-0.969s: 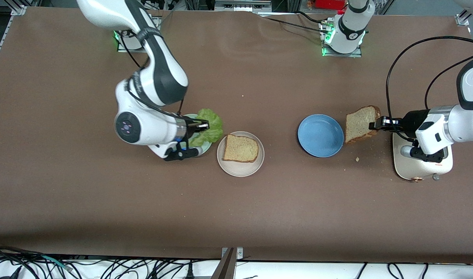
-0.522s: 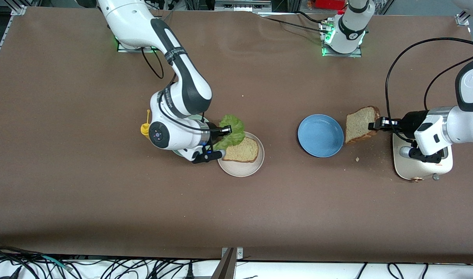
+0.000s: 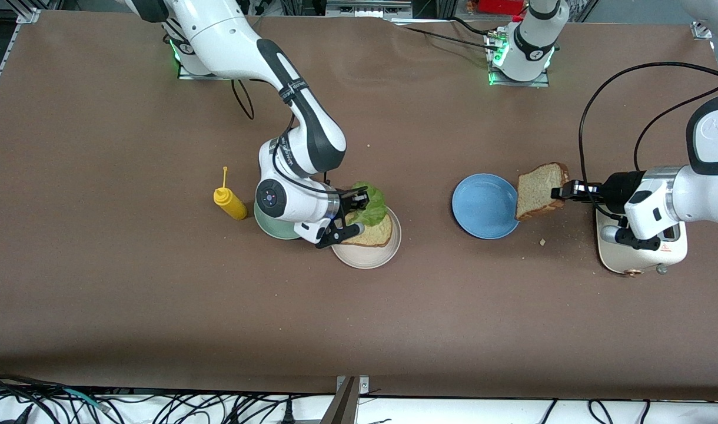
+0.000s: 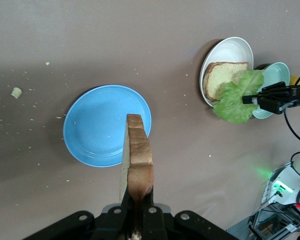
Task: Make sandwich in beige plate with both arms
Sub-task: 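Withdraw the right gripper while the left gripper carries the bread toward the plate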
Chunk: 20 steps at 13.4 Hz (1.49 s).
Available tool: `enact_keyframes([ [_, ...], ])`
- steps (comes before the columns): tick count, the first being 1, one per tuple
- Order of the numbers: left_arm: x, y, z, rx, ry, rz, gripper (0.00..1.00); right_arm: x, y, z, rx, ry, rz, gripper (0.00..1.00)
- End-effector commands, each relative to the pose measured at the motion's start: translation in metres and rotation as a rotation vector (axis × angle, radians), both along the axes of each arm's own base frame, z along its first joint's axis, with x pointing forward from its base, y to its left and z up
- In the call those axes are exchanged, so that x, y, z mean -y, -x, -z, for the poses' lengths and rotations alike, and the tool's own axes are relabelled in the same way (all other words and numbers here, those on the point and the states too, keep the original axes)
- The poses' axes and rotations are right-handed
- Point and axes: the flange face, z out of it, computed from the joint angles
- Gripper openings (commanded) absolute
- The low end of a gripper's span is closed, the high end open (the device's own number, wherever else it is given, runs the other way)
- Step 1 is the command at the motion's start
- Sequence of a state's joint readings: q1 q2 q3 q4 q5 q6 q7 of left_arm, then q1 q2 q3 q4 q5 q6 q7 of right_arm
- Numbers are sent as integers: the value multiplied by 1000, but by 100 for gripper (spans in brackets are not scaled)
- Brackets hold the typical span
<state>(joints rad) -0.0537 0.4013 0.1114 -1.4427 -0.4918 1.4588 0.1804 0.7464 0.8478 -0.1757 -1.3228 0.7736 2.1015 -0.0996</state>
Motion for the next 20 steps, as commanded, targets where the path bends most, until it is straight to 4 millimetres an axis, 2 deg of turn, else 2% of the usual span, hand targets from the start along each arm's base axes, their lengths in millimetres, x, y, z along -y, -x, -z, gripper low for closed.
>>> enact_keyframes([
  [1, 8, -4, 5, -24, 60, -20, 0, -3, -4, 5, 73, -34, 3, 0],
  [2, 17, -5, 10, -32, 76, -14, 0, -4, -3, 5, 75, -34, -1, 0],
  [3, 23, -6, 15, -40, 94, -12, 0, -3, -3, 5, 83, -36, -18, 25],
  [5, 42, -10, 34, -70, 145, -12, 0, -2, -4, 5, 94, -31, -33, 100],
  [6, 61, -10, 39, -86, 171, -10, 0, 2, -7, 5, 107, -32, -49, 100],
  [8, 82, -14, 50, -106, 161, -26, 0, 8, -11, 2, 128, -45, -95, 100],
  [11, 122, -23, 61, -117, 173, -71, 0, 25, -20, -24, 105, -50, -88, 100],
  [15, 184, -26, 81, -125, 169, -165, 0, 74, -37, -65, 91, 64, -148, 100],
  [16, 194, -26, 88, -120, 170, -173, 0, 87, -39, -74, 76, 85, -150, 100],
  [20, 260, -14, 98, -49, 189, -114, 0, 145, -50, -125, 53, 183, -152, 100],
])
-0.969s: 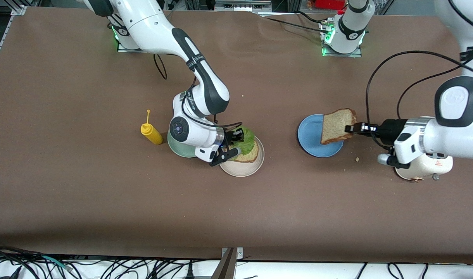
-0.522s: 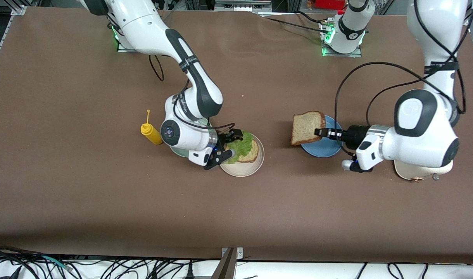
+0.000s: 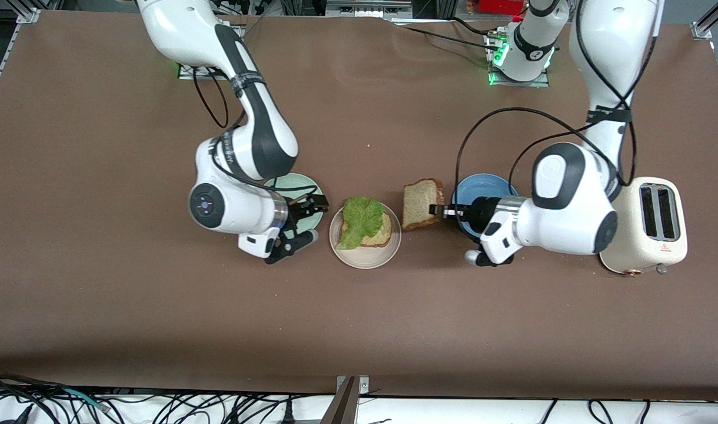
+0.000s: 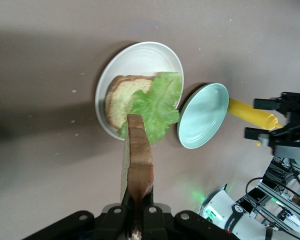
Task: Make sandwich in beige plate with both arms
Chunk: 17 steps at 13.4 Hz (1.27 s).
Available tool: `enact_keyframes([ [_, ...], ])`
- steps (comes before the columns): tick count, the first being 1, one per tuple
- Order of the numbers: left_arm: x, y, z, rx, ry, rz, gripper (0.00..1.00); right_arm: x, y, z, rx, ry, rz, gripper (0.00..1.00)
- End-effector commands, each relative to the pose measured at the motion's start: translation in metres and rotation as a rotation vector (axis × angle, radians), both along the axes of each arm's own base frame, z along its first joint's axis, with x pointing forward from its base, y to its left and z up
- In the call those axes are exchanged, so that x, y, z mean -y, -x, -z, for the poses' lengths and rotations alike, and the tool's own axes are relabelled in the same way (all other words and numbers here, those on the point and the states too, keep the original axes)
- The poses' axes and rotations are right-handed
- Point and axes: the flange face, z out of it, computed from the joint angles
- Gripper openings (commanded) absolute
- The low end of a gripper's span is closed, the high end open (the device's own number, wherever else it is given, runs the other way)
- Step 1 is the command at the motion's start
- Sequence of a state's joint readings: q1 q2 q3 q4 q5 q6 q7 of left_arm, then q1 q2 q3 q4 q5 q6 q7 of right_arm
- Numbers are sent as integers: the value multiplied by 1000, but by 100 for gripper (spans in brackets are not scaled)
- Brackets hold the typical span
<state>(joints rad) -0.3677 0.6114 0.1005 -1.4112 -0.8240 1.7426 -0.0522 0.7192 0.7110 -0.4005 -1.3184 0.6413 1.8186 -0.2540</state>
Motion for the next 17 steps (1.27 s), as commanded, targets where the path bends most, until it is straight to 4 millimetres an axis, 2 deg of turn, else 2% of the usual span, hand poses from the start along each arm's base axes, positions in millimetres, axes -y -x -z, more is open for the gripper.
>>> enact_keyframes([
  [1, 39, -1, 5, 72, 21, 16, 0, 40, 0, -45, 15, 98, -29, 100],
  [2, 55, 3, 9, 89, 27, 14, 0, 59, -1, -65, 31, 148, -32, 100],
  [4, 71, 3, 22, 99, 52, -26, 0, 119, -9, -100, 28, 222, 24, 100],
  [5, 83, 6, 22, 91, 80, -48, 0, 149, -11, -119, 39, 251, 60, 100],
  [6, 91, 8, 28, 85, 87, -62, 0, 171, -7, -138, 35, 283, 73, 100],
  [8, 99, 9, 27, 103, 86, -72, 0, 195, 6, -176, 39, 334, 73, 100],
  [10, 113, 13, 26, 111, 97, -97, 0, 220, 14, -194, 21, 384, 88, 100],
  [12, 126, 17, 35, 122, 90, -107, 0, 250, 16, -213, 36, 383, 140, 100],
  [14, 133, 20, 38, 120, 79, -127, 0, 262, 20, -226, 50, 367, 167, 100],
  [16, 137, 22, 46, 117, 71, -129, 0, 310, 21, -236, 47, 319, 243, 100],
  [17, 136, 21, 49, 119, 67, -134, 0, 320, 19, -237, 61, 301, 241, 100],
])
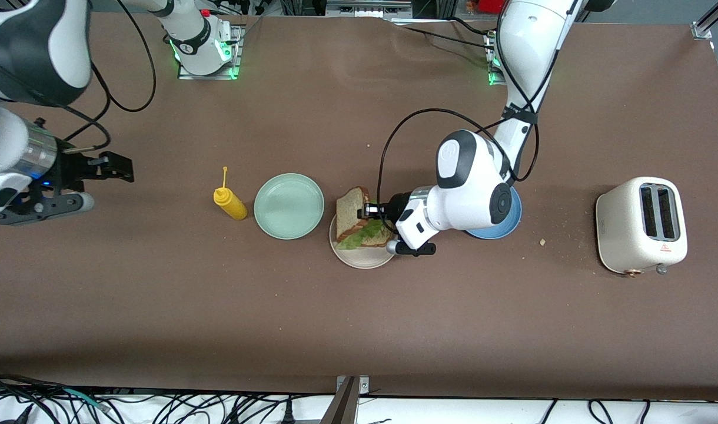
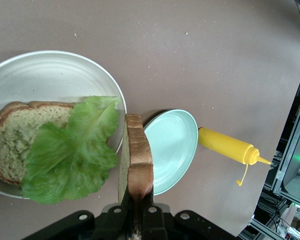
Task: Make sandwich in beige plate with both arms
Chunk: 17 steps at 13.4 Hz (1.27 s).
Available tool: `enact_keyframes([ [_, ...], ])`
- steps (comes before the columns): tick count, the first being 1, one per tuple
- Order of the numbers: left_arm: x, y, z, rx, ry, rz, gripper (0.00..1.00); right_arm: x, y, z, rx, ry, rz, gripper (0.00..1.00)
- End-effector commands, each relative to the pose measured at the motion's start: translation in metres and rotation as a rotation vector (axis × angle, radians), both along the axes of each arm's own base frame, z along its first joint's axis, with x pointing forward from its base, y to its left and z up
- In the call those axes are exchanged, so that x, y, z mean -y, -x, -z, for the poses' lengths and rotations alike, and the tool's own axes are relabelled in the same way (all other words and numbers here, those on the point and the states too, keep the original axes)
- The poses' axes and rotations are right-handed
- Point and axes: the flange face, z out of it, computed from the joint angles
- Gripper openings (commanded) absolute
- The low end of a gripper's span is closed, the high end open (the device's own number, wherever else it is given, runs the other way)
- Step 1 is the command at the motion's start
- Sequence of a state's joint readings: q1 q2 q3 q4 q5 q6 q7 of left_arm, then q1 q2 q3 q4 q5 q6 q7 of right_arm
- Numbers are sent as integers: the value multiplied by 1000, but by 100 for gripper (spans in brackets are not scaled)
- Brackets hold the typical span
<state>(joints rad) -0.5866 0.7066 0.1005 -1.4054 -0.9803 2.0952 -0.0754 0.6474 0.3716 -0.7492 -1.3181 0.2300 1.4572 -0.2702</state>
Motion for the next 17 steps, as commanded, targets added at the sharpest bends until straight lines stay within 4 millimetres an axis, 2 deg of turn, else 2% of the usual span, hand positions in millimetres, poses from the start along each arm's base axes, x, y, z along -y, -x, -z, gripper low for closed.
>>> enact_keyframes([
  [1, 4, -6, 8, 0, 14, -40, 0, 36, 4, -8, 19, -23, 20, 100],
  [2, 4, -6, 18, -6, 6, -44, 0, 37, 4, -5, 16, 14, 6, 100],
  [4, 6, -6, 22, 2, 0, -53, 0, 35, 15, -14, 35, 25, 42, 100],
  [6, 4, -6, 29, -5, -7, -55, 0, 43, 32, -32, 67, 8, 85, 100],
  [8, 3, -6, 38, -14, -14, -54, 0, 61, 50, -41, 96, -9, 108, 100],
  [10, 0, -7, 43, -11, -17, -50, 3, 76, 77, -42, 94, 1, 127, 100],
  [12, -5, -8, 56, -20, -29, -48, 47, 93, 90, -36, 78, 9, 157, 100],
  [13, -6, -7, 63, -27, -35, -48, 61, 99, 88, -34, 76, 26, 158, 100],
  [15, -6, -7, 66, -30, -39, -47, 72, 111, 82, -29, 71, 50, 175, 100],
  [17, -8, -6, 72, -36, -48, -46, 74, 112, 83, -30, 69, 52, 180, 100],
])
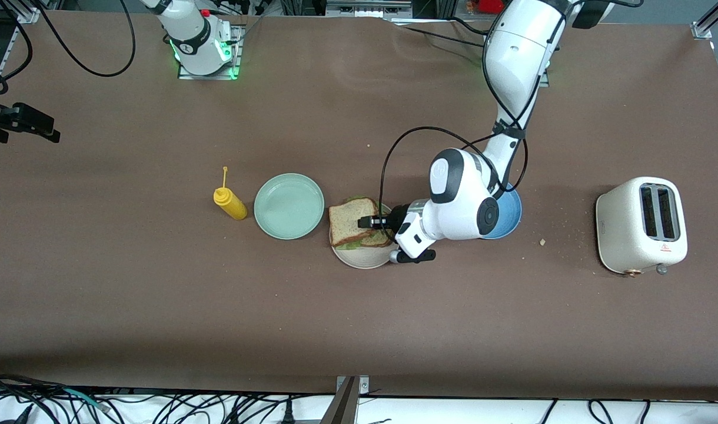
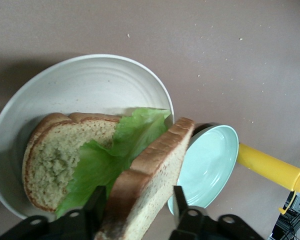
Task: Make sandwich in beige plate with both arms
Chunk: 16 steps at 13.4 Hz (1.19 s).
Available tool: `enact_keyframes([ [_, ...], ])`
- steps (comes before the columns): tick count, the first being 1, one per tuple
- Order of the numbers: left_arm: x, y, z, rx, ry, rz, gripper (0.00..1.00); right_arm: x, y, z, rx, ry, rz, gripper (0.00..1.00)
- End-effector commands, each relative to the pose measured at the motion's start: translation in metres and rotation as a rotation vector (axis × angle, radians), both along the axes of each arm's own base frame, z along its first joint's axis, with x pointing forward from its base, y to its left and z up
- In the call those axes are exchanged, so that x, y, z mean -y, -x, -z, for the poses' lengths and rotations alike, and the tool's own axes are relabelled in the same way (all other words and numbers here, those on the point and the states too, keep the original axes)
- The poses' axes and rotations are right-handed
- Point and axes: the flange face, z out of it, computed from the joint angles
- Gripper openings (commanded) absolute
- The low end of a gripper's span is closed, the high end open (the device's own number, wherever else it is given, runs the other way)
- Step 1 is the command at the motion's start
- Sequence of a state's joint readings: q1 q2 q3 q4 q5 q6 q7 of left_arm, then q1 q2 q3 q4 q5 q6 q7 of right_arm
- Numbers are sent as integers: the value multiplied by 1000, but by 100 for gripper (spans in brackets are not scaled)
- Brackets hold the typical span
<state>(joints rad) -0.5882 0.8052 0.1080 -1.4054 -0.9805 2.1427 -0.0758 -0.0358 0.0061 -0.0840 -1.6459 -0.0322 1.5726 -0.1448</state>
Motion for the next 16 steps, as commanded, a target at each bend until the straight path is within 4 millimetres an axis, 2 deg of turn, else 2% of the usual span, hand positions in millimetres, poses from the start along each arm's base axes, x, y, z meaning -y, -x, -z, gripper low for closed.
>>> enact_keyframes([
  [1, 1, -3, 3, 4, 14, -10, 74, 1, 3, -2, 9, 17, 17, 100],
  [5, -10, -8, 5, 3, 9, -26, 81, -1, 10, -3, -26, 13, 14, 100],
  [7, -17, -12, 5, 3, 4, -40, 99, -2, 13, -2, -46, 10, 14, 100],
  [9, -23, -16, 4, 4, 5, -51, 99, -4, 13, -1, -52, 10, 12, 100],
  [12, -44, -28, -1, 8, 6, -82, 99, -10, 13, -1, -55, 10, 0, 100],
  [14, -63, -37, -3, 10, -2, -107, 99, -19, 11, -1, -52, 13, -17, 100],
  [16, -86, -46, -8, 41, -88, -97, 100, -19, 11, -3, -52, 13, -17, 100],
])
